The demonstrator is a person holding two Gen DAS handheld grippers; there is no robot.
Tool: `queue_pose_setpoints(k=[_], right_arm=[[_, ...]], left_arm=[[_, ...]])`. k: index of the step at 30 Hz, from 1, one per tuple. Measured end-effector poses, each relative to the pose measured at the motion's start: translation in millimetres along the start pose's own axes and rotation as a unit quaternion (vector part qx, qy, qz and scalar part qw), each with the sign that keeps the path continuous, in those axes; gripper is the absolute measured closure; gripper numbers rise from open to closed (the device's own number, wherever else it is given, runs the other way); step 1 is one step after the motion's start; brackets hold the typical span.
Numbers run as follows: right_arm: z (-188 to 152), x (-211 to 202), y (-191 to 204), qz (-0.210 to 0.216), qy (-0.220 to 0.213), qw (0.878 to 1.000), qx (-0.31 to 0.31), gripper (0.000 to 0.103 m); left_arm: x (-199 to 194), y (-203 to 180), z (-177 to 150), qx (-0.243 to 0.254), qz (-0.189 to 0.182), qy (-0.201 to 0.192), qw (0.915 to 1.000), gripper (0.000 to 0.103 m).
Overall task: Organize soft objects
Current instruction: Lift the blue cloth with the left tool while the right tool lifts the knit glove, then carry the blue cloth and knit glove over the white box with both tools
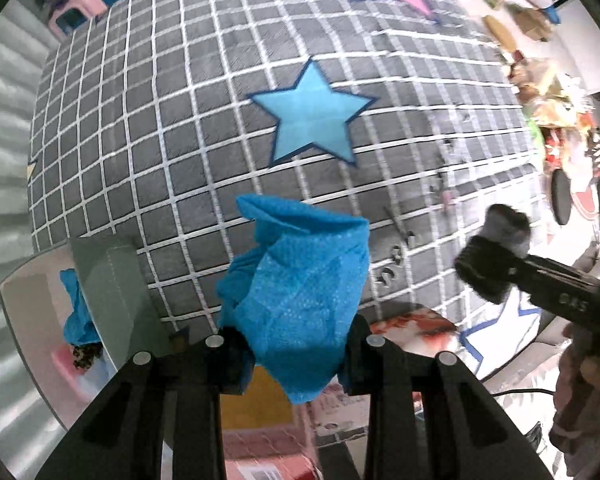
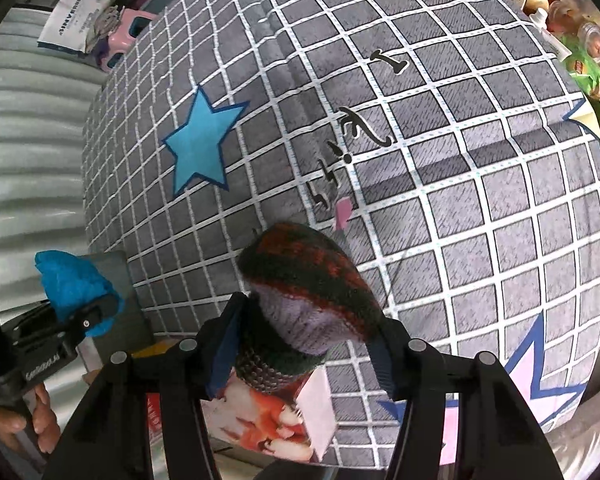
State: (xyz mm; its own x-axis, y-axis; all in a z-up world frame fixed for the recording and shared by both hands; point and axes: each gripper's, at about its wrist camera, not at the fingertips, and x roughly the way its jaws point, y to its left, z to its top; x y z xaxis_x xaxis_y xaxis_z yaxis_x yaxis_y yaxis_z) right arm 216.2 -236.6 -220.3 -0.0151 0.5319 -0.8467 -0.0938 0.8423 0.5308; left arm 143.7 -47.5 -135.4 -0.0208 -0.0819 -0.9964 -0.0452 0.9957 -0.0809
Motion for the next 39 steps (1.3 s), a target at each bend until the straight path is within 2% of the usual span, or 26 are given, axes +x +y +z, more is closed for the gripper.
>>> queue_pose_setpoints(k=[7,15,20,28,39], right_arm=[[-27.5,-16.7,13.8,0.007,-0.016,1.0,-0.001,0.045],[-70.7,-33.2,35.8,0.012,-0.024,1.0,-0.011,0.045],[-97.9,-39.8,51.1,0.011,-0.025,0.999,-0.025,0.045],[-140.2,-45.6,85.7,0.013,-0.022,0.998,-0.056,0.045],[-177.8,-46.2,156.1,0.013,-0.018,0.991,-0.133,0.045]], left_arm=[[-27.4,-24.4,-25.2,0.014,-0.03,-0.036,0.9988,0.069],[-52.6,-19.0,-72.0,0.019,-0.055,-0.066,0.9961,0.069],[-63.2,-14.0,-97.9,0.02,-0.059,-0.081,0.9948,0.069],[-84.6,18.7,-142.5,-0.015,-0.06,-0.115,0.9915,0.069],[-87.1,92.7,-201.2,-0.107,-0.042,-0.133,0.9844,0.069]])
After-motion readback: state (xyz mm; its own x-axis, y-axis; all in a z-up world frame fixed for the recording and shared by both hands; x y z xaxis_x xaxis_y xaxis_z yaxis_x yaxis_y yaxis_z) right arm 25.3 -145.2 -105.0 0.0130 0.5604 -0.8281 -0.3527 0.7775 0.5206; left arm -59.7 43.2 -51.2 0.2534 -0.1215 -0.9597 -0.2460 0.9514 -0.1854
